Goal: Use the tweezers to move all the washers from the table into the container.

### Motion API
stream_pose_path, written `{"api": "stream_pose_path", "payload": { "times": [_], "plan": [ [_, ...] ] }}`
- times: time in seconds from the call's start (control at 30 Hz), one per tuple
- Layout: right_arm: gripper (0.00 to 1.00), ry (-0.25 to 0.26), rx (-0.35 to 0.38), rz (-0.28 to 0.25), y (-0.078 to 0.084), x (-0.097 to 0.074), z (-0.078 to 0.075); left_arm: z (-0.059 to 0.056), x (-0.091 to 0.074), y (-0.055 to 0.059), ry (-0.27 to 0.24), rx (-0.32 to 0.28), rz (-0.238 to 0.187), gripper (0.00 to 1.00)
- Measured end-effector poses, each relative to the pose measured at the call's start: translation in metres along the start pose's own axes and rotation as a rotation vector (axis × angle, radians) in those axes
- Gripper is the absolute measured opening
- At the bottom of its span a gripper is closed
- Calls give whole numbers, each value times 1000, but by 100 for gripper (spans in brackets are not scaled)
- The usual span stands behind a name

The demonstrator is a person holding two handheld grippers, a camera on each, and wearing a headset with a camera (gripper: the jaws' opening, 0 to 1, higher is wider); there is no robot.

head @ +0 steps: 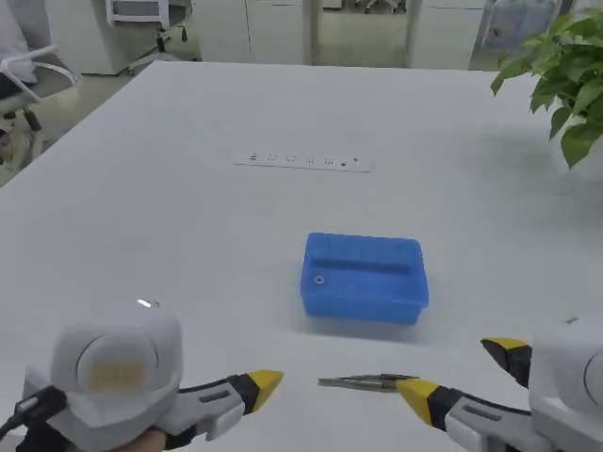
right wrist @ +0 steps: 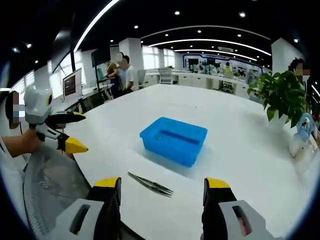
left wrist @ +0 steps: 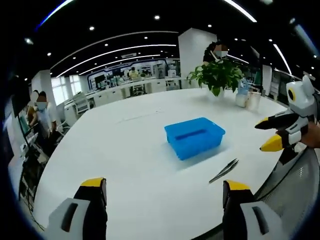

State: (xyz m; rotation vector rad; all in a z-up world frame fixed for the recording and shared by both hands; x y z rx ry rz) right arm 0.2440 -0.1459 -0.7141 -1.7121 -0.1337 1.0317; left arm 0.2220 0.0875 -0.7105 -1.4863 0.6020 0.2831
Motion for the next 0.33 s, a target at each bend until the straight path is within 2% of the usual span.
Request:
{"api": "stream_pose_path", "payload": {
  "times": [0.1, 0.17, 0.33],
  "plan": [
    [65, 0, 4, 6, 2, -1, 1, 5, 0, 0, -18, 4, 1, 99],
    [66, 2, 7, 4, 2, -1, 0, 5, 0, -3, -3, -42, -26, 99],
    [66, 11, 9, 3, 1, -1, -1, 9, 0, 0, -17, -46, -21, 99]
  ]
}}
Point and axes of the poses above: the centre of the closed fingertips' face, and the gripper's own axes: x roughly forward along the fingers, z roughly to its left, y roughly out of its underside, the point moved 2 cm from there along -x, roughly backward along the fingers, and after that the axes turned 7 degrees about -x, right-handed, at the moved point
